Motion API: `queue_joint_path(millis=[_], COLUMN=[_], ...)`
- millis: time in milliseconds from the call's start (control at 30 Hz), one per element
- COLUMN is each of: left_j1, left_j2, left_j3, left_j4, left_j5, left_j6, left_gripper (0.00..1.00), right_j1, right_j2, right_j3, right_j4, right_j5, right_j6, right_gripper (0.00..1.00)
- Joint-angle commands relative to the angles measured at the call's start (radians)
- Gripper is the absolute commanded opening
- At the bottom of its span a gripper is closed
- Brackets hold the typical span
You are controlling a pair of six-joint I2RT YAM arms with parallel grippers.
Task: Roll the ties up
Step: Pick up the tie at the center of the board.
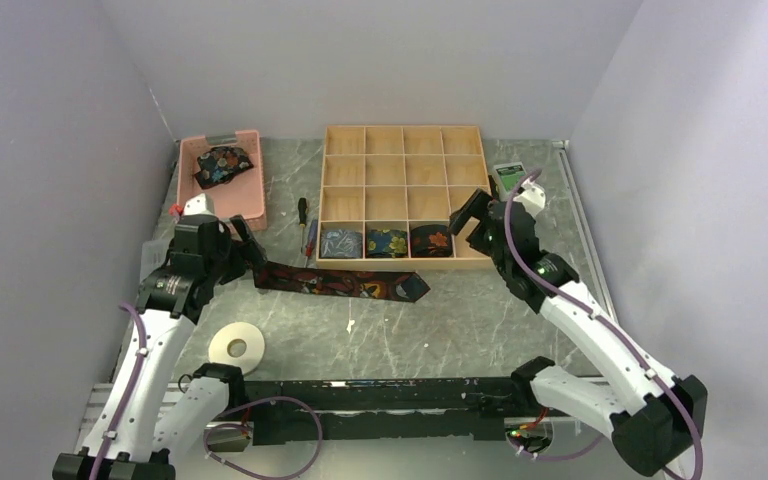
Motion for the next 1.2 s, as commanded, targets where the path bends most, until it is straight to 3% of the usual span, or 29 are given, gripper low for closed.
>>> queue_joint_path(millis=[0,133,367,500,667,767,1067,1167], left_j1=[-0.003,-0.002,-0.003,-0.001,-0.002,-0.002,-0.002,-0.003], left_j2=[-0.025,-0.023,-0.056,-0.17,-0.252,-0.259,-0.281,-0.278], left_j3=[-0.011,-0.01,0.093,0.068,0.049,0.052,0.035,0.032], left_j4=[0.003,-0.023,-0.153,-0.159,-0.209,-0.214,-0.2,-0.195], left_j5=[-0.018,-0.053,-0.223,-0.262,-0.324,-0.34,-0.343,-0.336], left_j6=[-0.057,-0.108,-0.09,-0.084,-0.105,-0.113,-0.111,-0.107], left_gripper=[0.94,0.94,0.94,0.93,0.93,0.93,0.93,0.93], right_j1=[0.008,0.064,0.405,0.475,0.529,0.543,0.556,0.563], right_j2=[-0.119,-0.102,0.342,0.621,0.926,1.072,1.391,1.526], right_j3=[-0.084,-0.131,0.212,0.389,0.699,0.841,1.211,1.429], right_j4=[0.261,0.442,0.371,0.41,0.307,0.263,0.154,0.061], right_j5=[-0.257,-0.454,-0.367,-0.439,-0.519,-0.557,-0.585,-0.582], right_j6=[-0.261,-0.324,-0.519,-0.549,-0.599,-0.612,-0.59,-0.589], right_gripper=[0.98,1.0,0.99,0.97,0.92,0.97,1.0,1.0])
